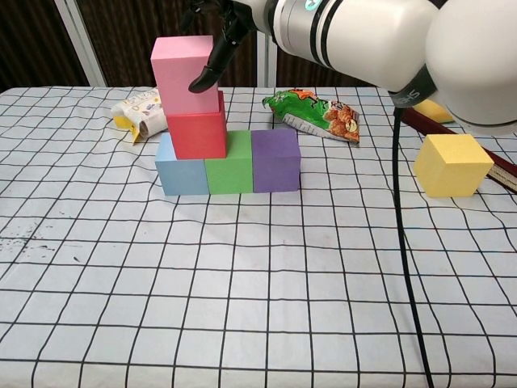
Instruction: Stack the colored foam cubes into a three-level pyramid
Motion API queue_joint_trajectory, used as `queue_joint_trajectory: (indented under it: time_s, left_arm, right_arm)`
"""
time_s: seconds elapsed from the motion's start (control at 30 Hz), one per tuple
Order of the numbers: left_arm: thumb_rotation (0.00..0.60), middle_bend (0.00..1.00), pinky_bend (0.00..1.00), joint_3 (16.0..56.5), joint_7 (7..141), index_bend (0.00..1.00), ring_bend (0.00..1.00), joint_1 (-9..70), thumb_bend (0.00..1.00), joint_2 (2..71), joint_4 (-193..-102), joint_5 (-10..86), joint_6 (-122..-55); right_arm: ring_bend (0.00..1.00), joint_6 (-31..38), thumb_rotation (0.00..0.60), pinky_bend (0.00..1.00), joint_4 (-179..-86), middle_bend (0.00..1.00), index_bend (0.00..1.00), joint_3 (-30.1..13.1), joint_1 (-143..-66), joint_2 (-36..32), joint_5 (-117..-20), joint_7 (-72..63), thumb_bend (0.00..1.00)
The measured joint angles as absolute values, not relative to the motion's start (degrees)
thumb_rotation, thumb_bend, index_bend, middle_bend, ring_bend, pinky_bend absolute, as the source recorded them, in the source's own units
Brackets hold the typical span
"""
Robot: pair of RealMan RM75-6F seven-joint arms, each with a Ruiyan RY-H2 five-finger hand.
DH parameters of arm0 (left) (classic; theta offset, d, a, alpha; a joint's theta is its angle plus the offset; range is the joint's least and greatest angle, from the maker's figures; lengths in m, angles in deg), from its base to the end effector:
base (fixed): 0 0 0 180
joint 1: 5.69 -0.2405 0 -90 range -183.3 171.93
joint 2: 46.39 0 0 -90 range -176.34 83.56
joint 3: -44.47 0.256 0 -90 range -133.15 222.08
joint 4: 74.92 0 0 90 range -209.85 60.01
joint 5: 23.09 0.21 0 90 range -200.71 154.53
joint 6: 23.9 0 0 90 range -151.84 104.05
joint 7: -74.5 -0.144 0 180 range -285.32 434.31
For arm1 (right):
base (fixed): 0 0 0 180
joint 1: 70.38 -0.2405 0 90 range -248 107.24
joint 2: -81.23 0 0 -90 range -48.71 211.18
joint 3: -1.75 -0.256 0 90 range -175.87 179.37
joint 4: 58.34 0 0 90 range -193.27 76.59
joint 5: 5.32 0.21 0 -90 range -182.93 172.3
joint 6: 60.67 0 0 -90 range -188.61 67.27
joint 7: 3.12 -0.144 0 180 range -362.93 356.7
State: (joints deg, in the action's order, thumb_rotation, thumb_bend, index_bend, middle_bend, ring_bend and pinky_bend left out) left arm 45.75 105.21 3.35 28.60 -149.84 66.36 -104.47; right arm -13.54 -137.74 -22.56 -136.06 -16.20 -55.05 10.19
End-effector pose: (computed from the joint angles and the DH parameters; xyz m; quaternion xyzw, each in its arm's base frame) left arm -0.3403 0.1928 0.1024 -0.5533 -0.5225 -0.4731 0.4439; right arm 0.0330 -0.3953 -0.0379 0.7113 -0.4254 0.4867 0.2762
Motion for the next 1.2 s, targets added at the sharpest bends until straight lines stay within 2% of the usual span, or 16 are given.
queue_joint_trajectory:
  time_s: [0.23, 0.57, 0.87, 1.2]
  left_arm:
    - [0.600, 0.16, 0.01, 45.8, 105.3, 0.11, 0.03, 3.4, 0.00, 28.6, -149.8, 66.7, -104.8]
    - [0.600, 0.16, 0.01, 45.8, 104.8, 0.11, 0.03, 3.5, 0.00, 28.7, -150.0, 67.3, -105.4]
    - [0.600, 0.16, 0.01, 45.9, 104.4, 0.11, 0.03, 3.5, 0.00, 28.9, -150.1, 67.4, -105.4]
    - [0.600, 0.16, 0.01, 45.9, 103.1, 0.11, 0.03, 4.1, 0.00, 29.4, -150.4, 67.6, -104.9]
  right_arm:
    - [0.00, -12.3, 0.600, 0.00, -137.4, 0.34, 0.00, -22.2, -136.1, -16.6, -55.2, 9.9, 0.01]
    - [0.00, -10.2, 0.600, 0.00, -137.6, 0.44, 0.00, -22.8, -135.8, -16.7, -56.3, 8.7, 0.16]
    - [0.01, -8.2, 0.600, 0.00, -139.8, 0.46, 0.00, -22.5, -132.9, -13.9, -60.1, 5.0, 0.18]
    - [0.03, -9.7, 0.600, 0.00, -140.8, 0.48, 0.00, -18.2, -125.9, -6.9, -64.5, -3.3, 0.18]
